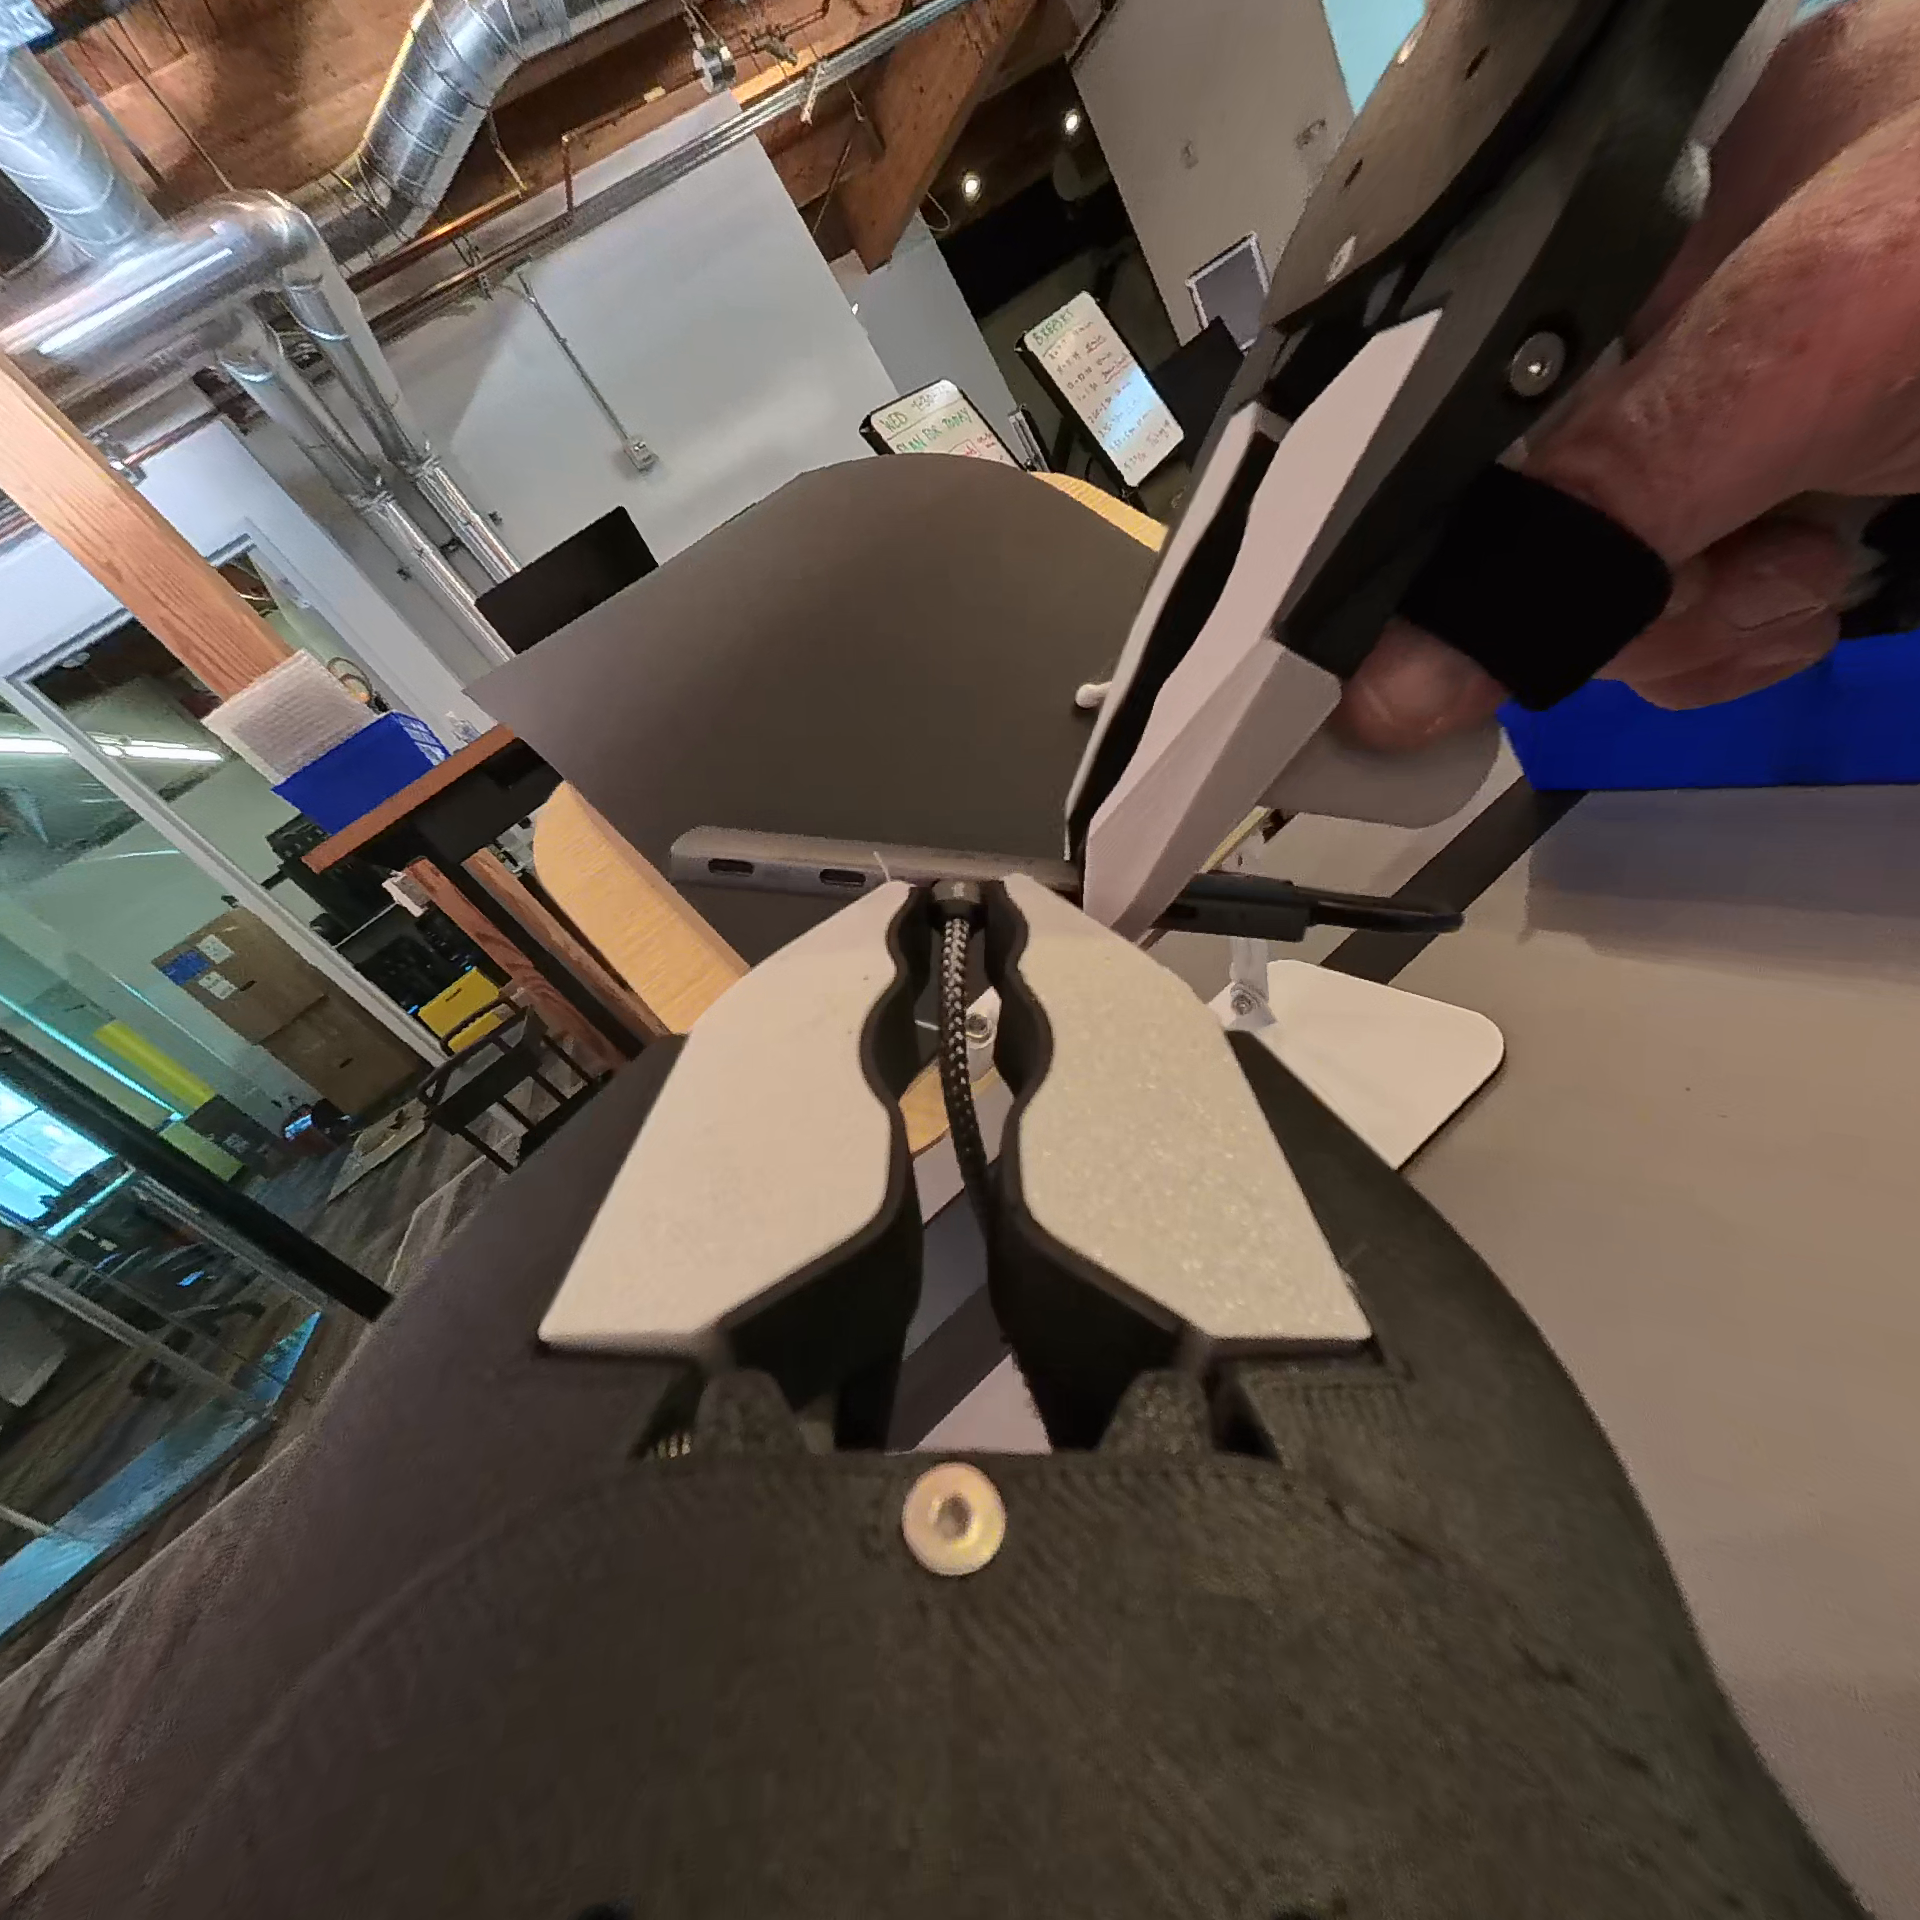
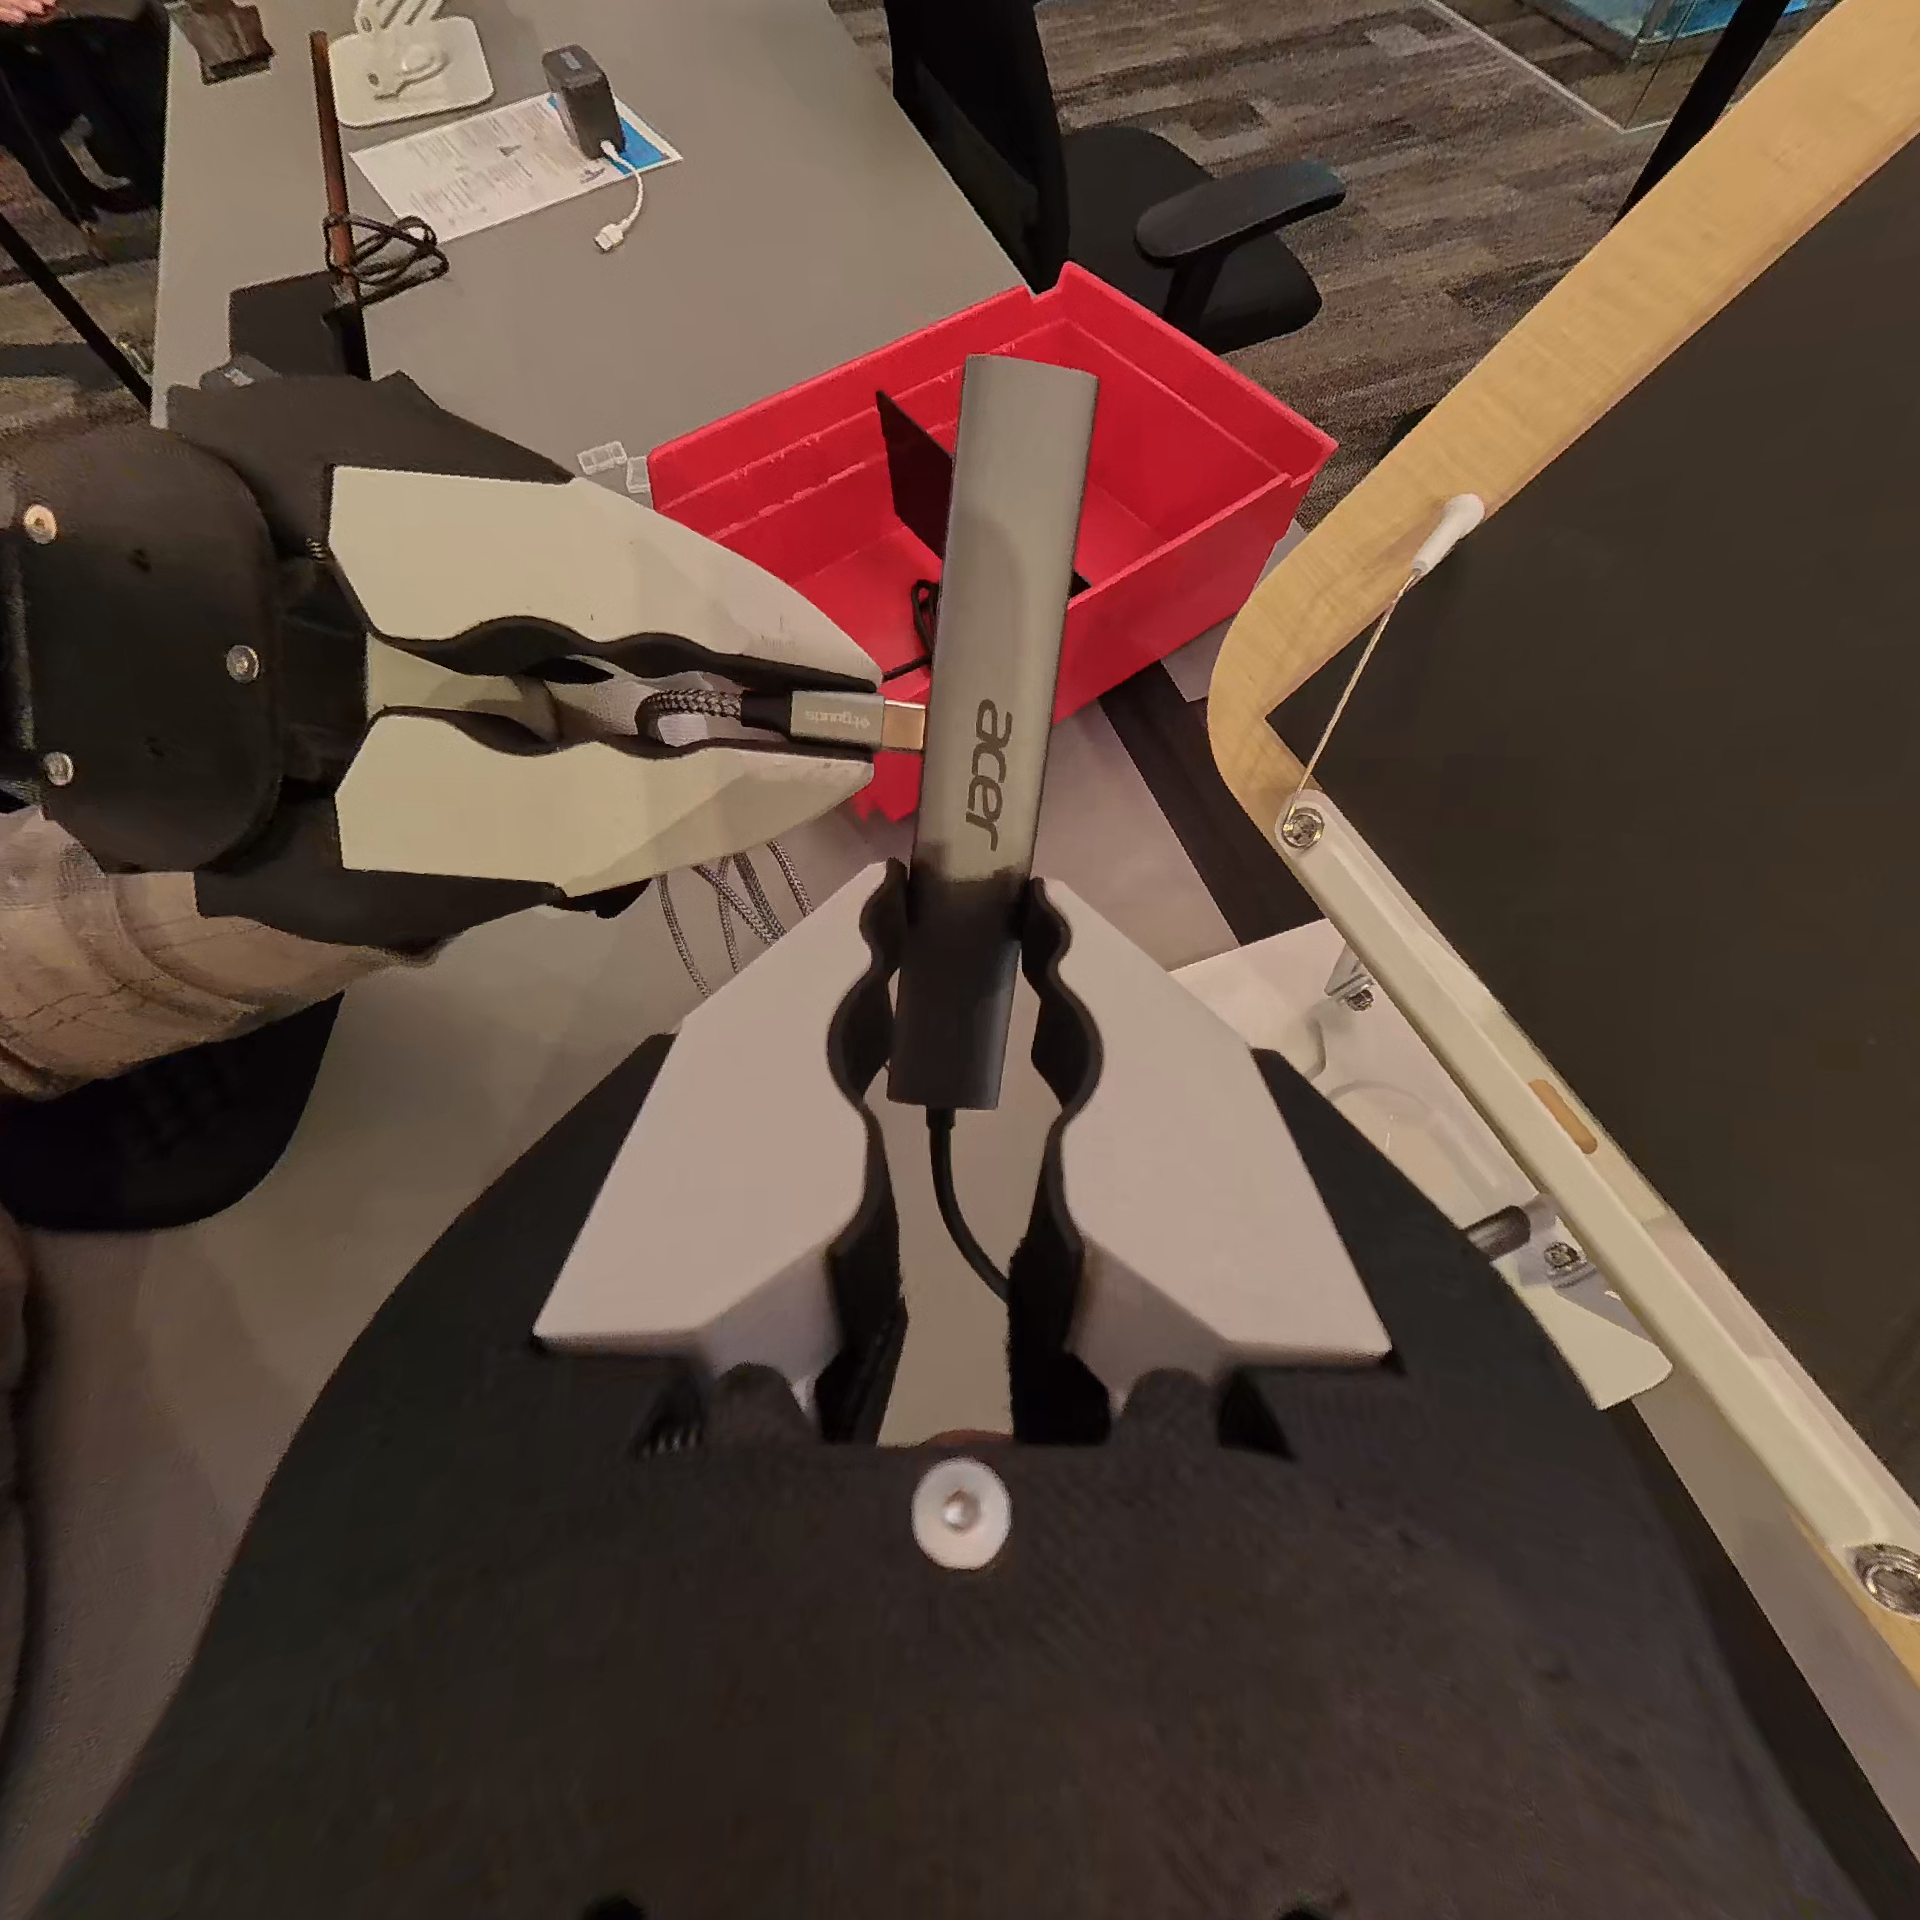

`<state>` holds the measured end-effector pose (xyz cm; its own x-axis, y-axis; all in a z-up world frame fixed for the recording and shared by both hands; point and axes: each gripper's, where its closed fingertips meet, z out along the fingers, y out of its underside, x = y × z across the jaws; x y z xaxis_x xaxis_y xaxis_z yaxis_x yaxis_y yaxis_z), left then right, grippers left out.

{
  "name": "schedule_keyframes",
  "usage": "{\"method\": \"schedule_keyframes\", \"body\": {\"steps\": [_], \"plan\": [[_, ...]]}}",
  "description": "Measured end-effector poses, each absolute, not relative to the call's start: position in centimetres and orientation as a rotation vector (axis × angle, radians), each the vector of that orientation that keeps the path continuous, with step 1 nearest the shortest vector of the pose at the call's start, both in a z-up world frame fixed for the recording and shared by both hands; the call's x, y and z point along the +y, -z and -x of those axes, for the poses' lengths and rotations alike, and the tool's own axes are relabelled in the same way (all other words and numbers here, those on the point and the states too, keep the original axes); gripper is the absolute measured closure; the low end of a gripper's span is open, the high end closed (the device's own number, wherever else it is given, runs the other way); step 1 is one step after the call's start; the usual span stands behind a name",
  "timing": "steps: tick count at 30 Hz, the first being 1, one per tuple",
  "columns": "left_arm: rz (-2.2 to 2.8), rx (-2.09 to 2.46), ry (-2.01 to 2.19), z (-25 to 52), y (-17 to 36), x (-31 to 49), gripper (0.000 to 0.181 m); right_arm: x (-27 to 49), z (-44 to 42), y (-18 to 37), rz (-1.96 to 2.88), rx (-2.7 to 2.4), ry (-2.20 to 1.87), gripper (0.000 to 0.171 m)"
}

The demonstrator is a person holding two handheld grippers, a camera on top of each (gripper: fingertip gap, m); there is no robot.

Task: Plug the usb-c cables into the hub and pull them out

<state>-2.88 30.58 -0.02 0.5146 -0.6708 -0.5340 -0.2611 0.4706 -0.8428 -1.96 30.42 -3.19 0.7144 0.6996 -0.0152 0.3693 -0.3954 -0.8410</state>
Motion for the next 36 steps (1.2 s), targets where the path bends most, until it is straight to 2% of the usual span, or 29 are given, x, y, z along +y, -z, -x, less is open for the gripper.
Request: {"method": "schedule_keyframes", "body": {"steps": [15,27,36], "plan": [[1.04,0.997,0.331,3.3,-0.6,30.4,0.171,29.7,2.6,2.3,2.023,-0.864,-0.376,0.152],[0.994,1.001,0.458,3.9,-1.4,29.6,0.17,28.8,3.3,1.8,1.932,-1.104,-0.231,0.152],[1.035,1.001,0.471,3.8,-1.5,29.9,0.17,29.3,2.9,1.3,1.926,-1.026,-0.236,0.152]]}}
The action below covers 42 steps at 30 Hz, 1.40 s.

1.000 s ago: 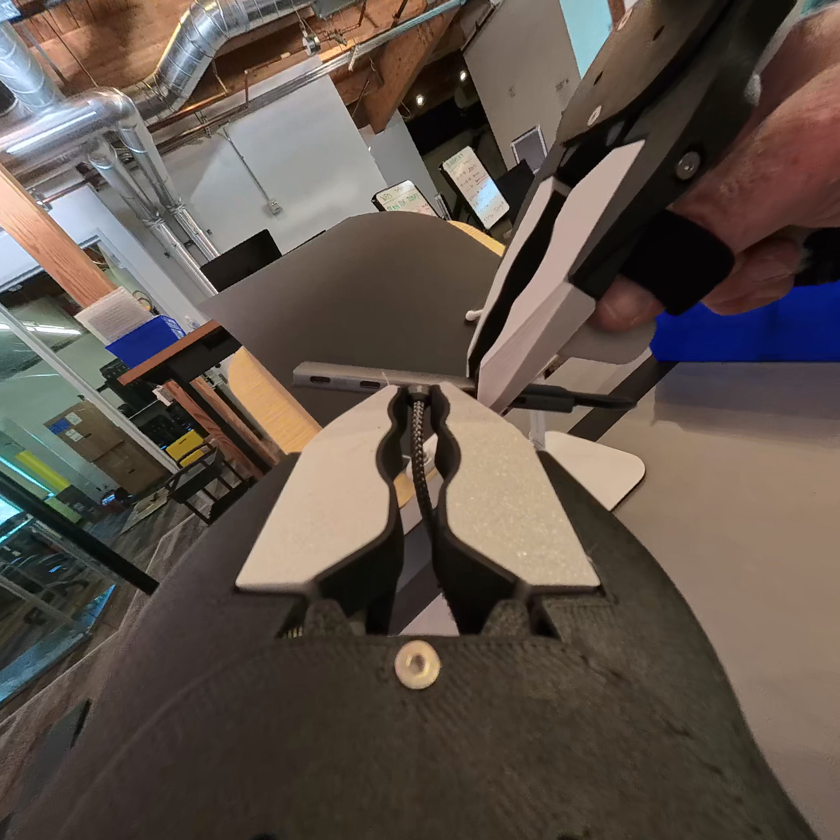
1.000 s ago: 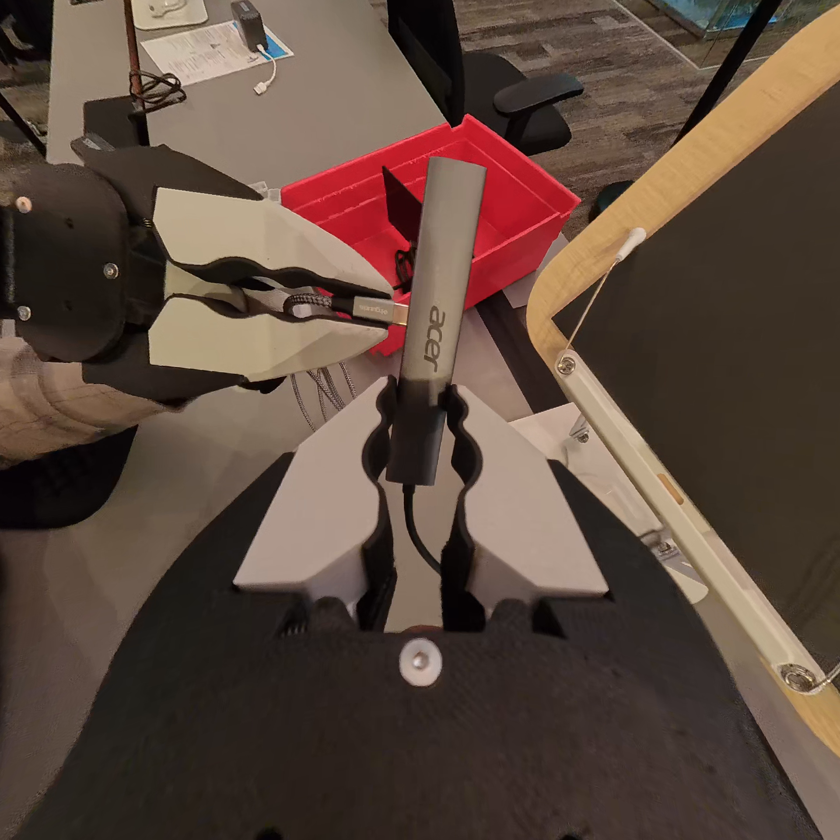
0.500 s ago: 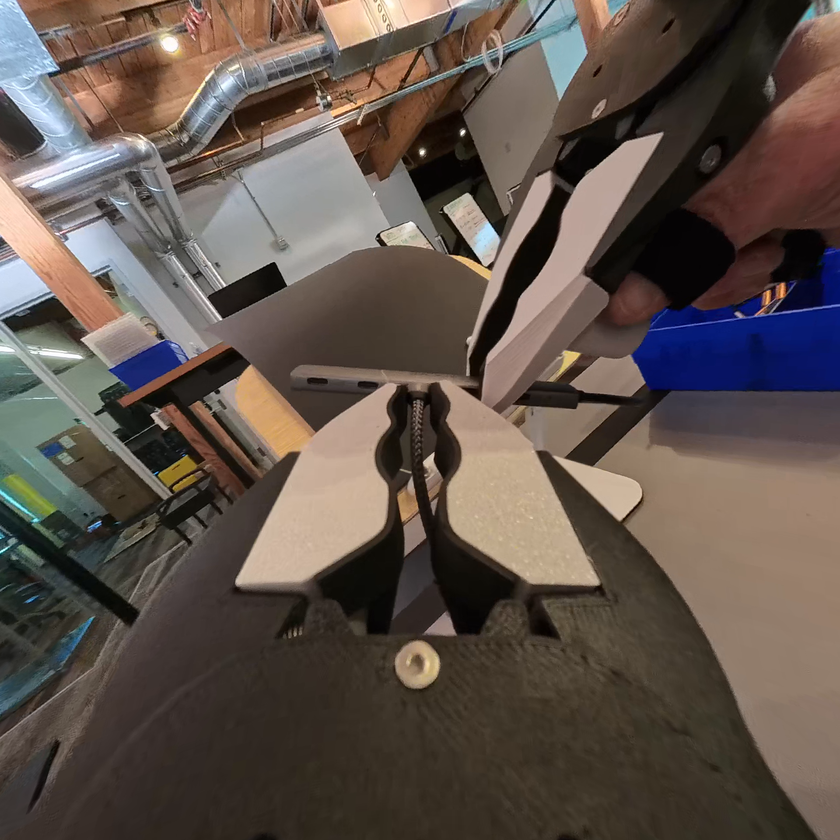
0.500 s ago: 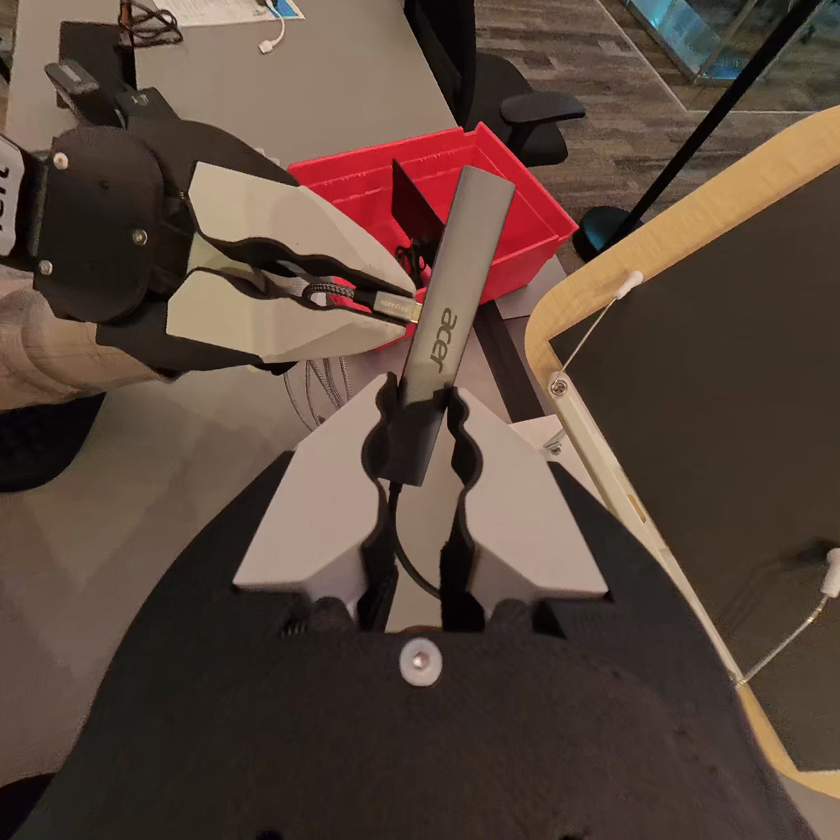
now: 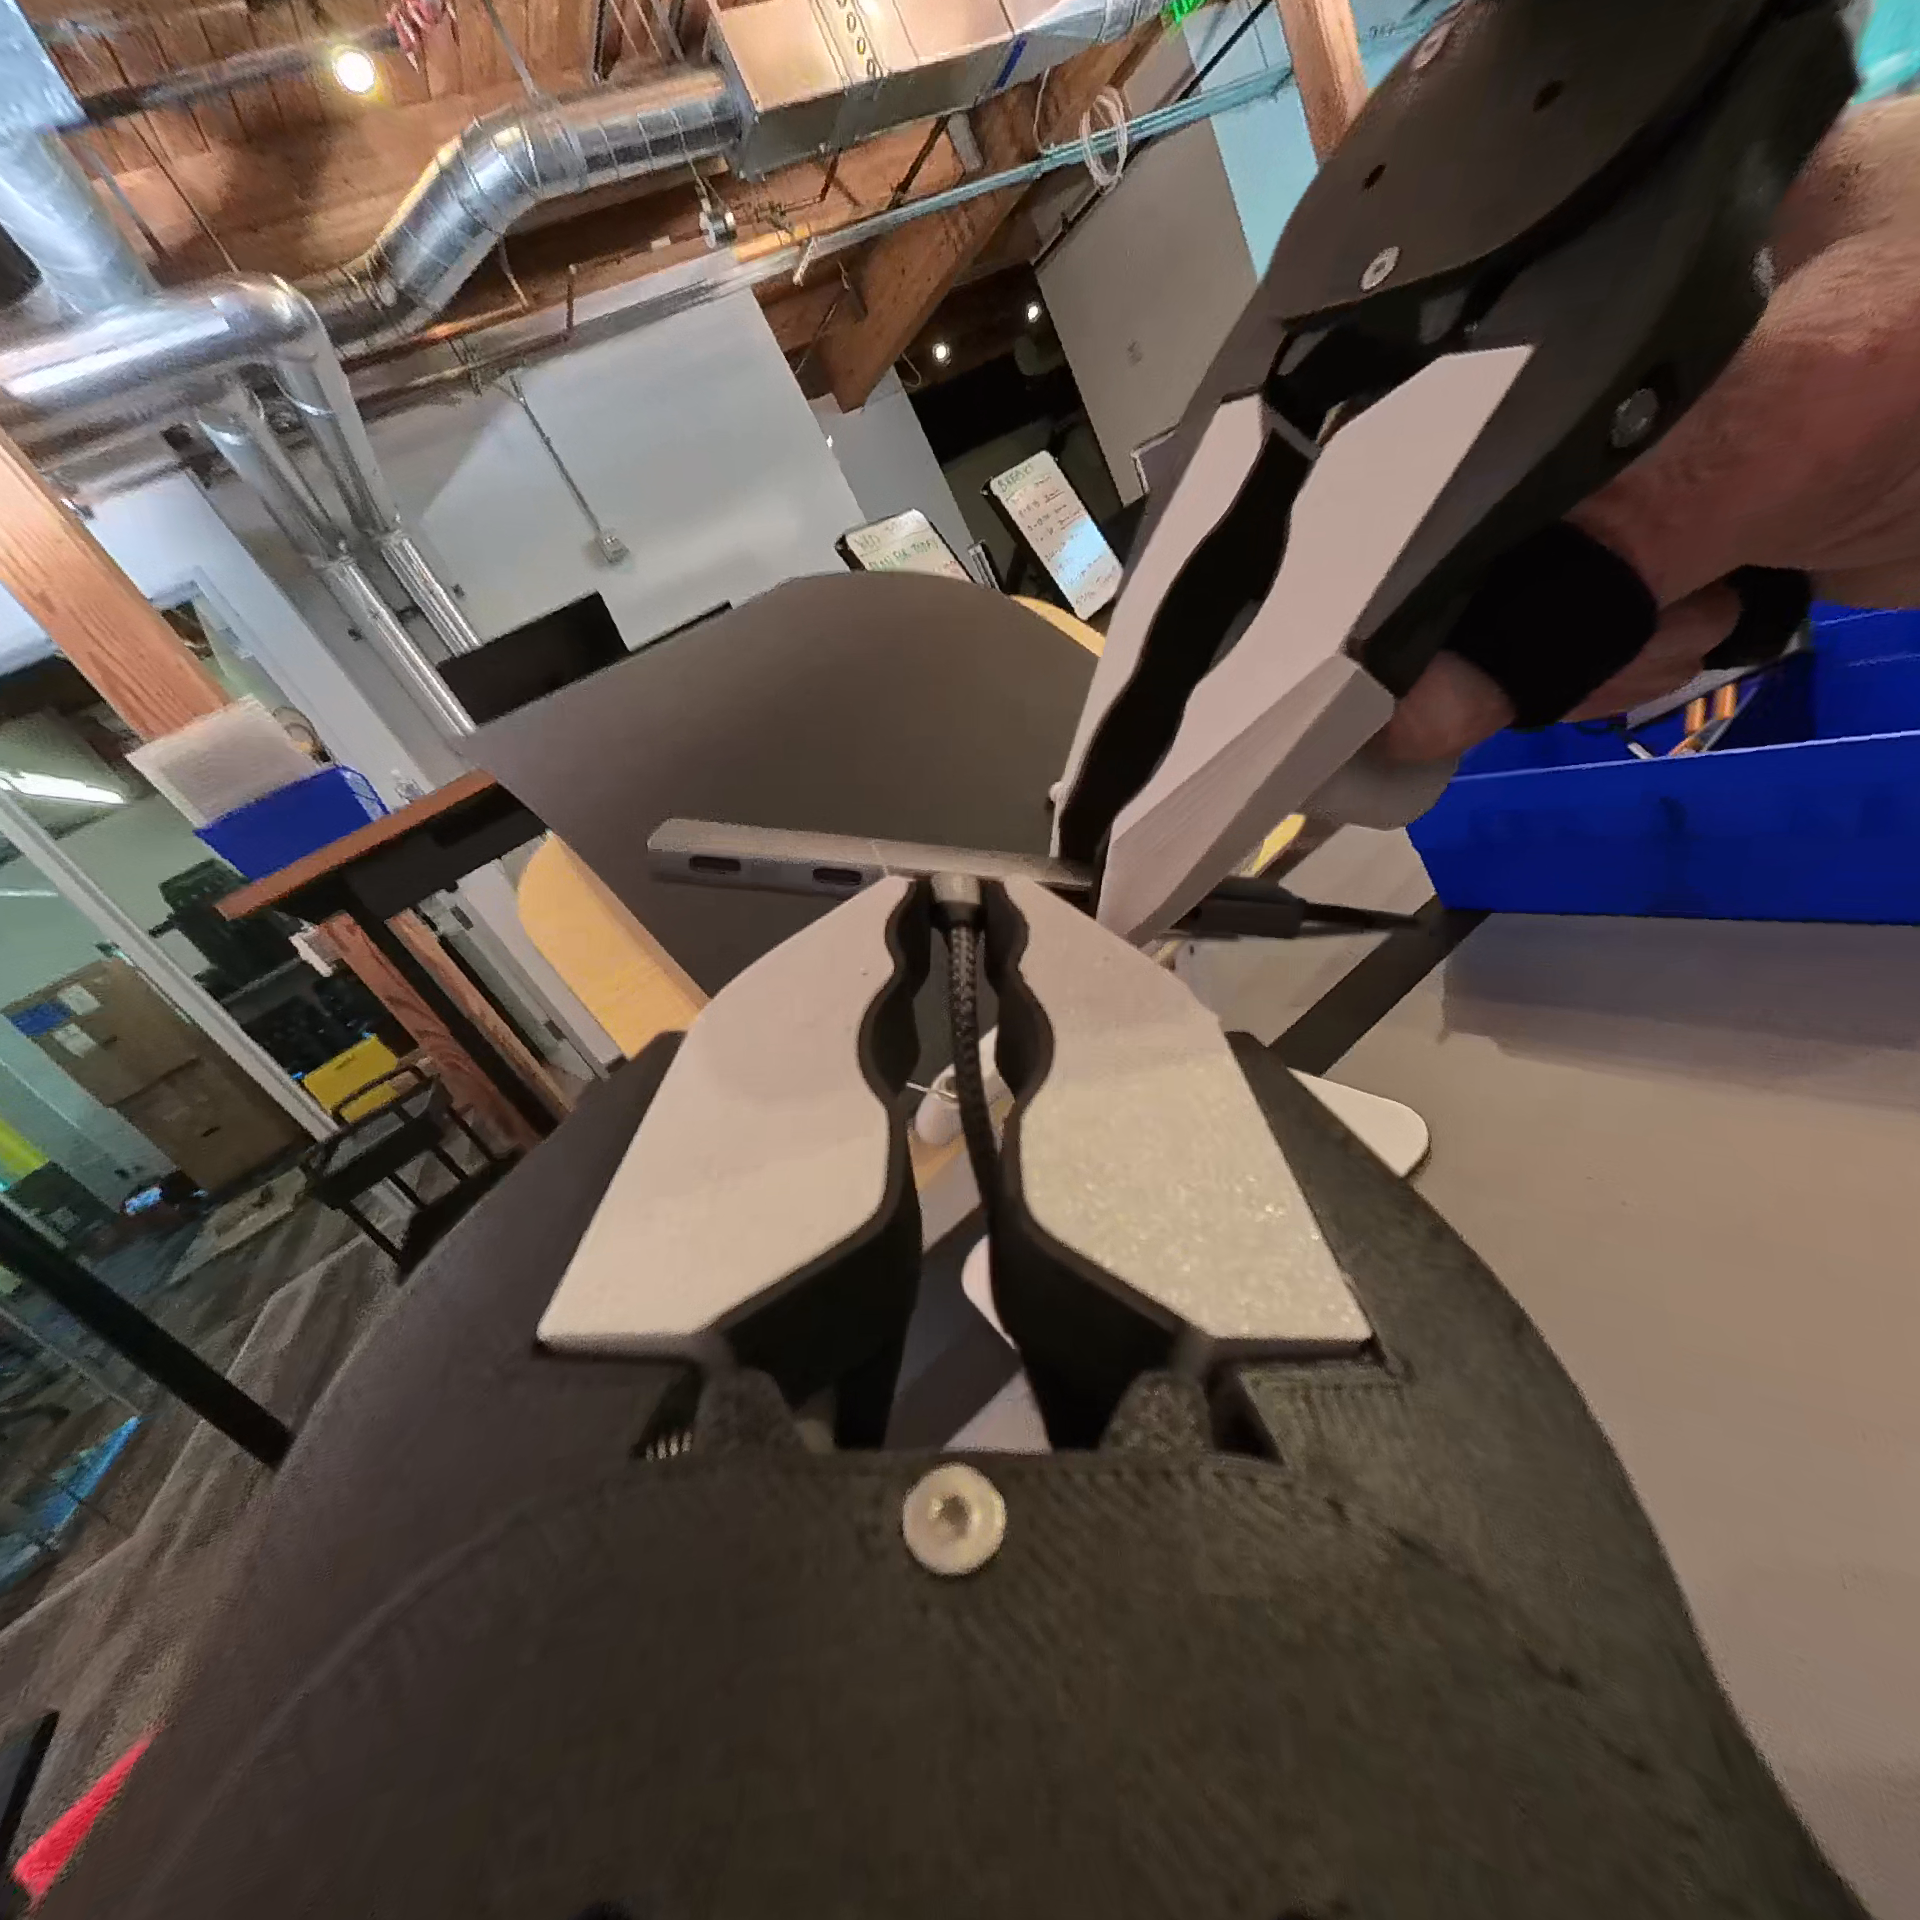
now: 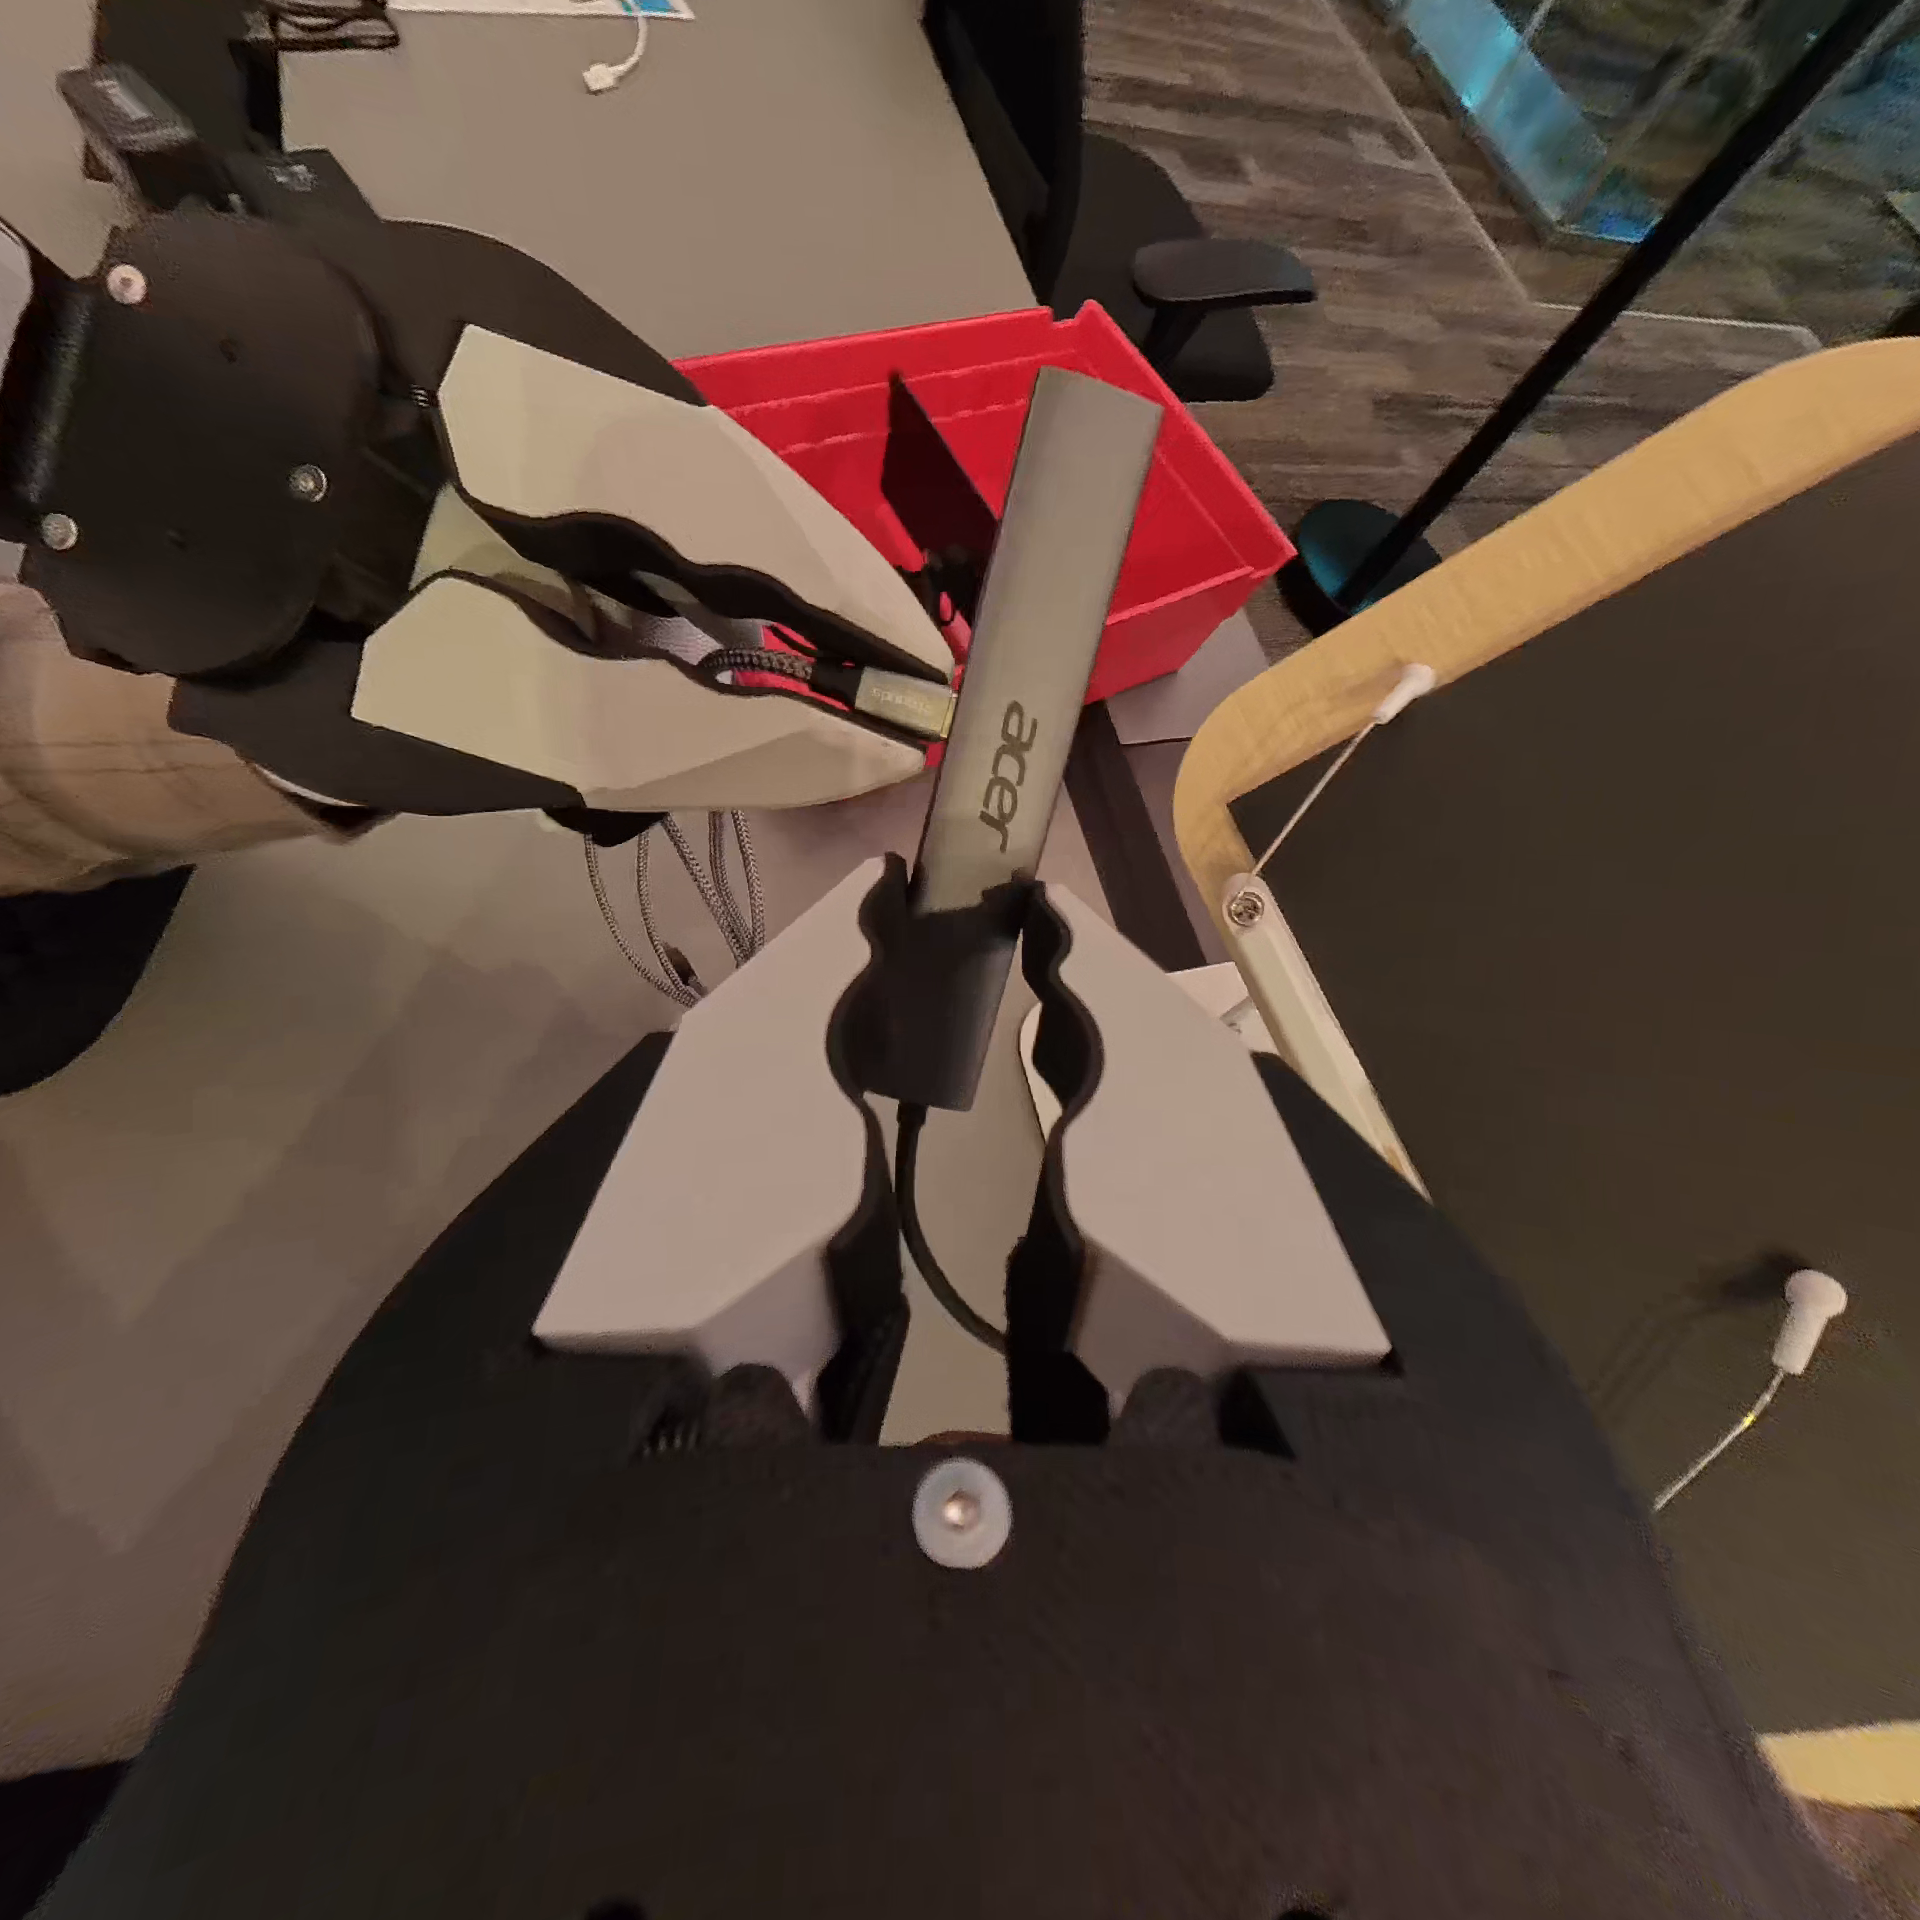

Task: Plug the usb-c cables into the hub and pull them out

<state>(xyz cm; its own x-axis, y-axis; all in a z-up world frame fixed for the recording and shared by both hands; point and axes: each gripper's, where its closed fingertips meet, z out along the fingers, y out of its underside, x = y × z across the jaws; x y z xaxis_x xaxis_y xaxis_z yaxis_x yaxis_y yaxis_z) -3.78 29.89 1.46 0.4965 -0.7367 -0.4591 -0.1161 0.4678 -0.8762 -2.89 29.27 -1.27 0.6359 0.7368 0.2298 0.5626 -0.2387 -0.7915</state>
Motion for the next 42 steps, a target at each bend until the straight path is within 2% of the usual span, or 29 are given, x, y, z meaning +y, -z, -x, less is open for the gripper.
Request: {"method": "schedule_keyframes", "body": {"steps": [4,6,10,17,21,25,30,36,42], "plan": [[1.051,1.031,0.505,3.3,-1.1,29.8,0.169,29.5,2.2,1.2,1.943,-0.961,-0.252,0.152],[1.041,1.042,0.522,3.2,-1.5,29.3,0.155,29.5,1.5,1.4,1.958,-0.934,-0.228,0.152],[1.021,1.037,0.582,3.9,-2.7,28.7,0.141,29.1,-0.1,2.2,1.992,-0.878,-0.245,0.152],[1.09,0.998,0.58,9.0,-5.7,30.7,0.142,26.6,-2.5,7.1,2.09,-0.819,-0.329,0.152],[1.214,0.928,0.431,14.0,-5.8,34.8,0.153,25.4,-2.3,12.0,2.177,-0.831,-0.38,0.152],[1.434,0.97,0.319,17.2,-2.1,39.1,0.153,24.6,-1.0,17.0,2.255,-0.879,-0.403,0.152],[1.64,1.179,0.093,19.7,5.1,43.4,0.149,24.3,0.2,21.9,2.325,-0.965,-0.381,0.152],[1.804,1.603,-0.057,20.7,15.8,44.6,0.141,23.7,1.3,25.4,2.38,-0.994,-0.41,0.152],[1.895,1.869,-0.077,19.0,21.6,45.9,0.14,23.6,1.7,26.2,2.379,-0.981,-0.446,0.153]]}}
